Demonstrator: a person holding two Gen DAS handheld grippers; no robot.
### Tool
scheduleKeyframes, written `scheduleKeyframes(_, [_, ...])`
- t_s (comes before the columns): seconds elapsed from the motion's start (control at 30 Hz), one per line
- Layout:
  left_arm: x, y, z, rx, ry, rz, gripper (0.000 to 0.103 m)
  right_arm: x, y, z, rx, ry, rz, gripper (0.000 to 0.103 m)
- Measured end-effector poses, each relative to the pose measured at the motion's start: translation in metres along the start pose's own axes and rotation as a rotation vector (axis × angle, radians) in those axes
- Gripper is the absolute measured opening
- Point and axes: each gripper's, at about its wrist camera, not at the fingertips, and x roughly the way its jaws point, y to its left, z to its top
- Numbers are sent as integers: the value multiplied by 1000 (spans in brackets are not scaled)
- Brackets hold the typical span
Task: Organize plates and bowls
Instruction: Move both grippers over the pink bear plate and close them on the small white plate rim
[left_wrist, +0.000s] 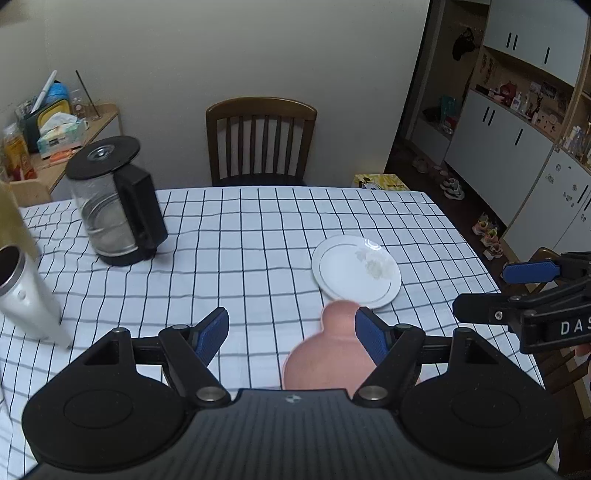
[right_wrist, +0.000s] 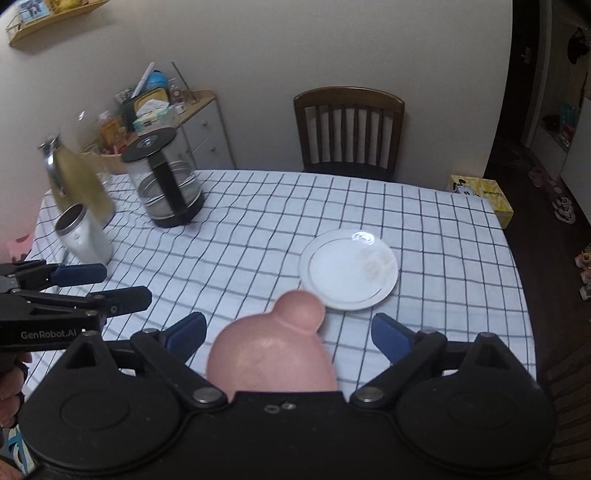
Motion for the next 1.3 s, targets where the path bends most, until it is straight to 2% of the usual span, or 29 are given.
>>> scheduleKeyframes(0.27, [59,-16,37,16,48,15,75,48,-41,34,19,28,-59,96])
scheduleKeyframes(0.5, [112,-27,55,33,88,29,75,91,-68,51,19,63,-97,96])
scheduleKeyframes(1.03, [218,-41,63,60,219,37,74,182,-119,62,57,171,-134,91])
scheduleKeyframes(1.3, [258,-32,62,3,287,33,71,217,-146,61,146,237,-123,79])
